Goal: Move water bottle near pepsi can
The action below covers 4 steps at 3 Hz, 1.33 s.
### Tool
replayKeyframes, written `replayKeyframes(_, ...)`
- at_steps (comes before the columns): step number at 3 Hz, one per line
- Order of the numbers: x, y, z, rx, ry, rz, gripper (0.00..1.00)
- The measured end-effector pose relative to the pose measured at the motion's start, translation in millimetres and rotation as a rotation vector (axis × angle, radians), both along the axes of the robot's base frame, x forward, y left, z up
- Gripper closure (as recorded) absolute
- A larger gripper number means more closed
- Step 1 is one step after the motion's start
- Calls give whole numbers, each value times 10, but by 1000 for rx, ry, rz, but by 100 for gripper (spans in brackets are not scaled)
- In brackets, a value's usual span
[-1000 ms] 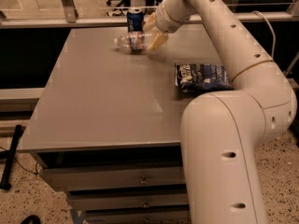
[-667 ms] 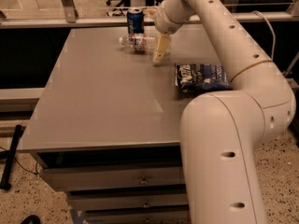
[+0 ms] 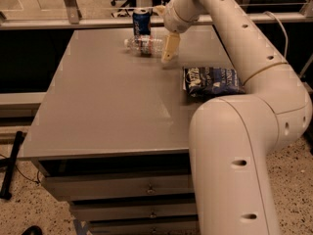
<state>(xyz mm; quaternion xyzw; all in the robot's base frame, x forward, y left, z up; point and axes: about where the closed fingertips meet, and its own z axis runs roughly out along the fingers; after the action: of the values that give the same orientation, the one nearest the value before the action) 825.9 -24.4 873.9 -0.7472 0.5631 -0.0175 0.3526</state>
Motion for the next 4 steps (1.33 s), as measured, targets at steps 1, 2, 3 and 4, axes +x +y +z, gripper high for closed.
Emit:
replayKeyframes(1,11,-153,291,34,-20,-69,0)
replayKeyframes(2,-23,-368,566,62,-27,-145,0)
replayKeyframes(3,-126,-712,864,152,-32,-219,0)
replayKeyframes(4,-331,-1207,1122,251,-34,-273,0)
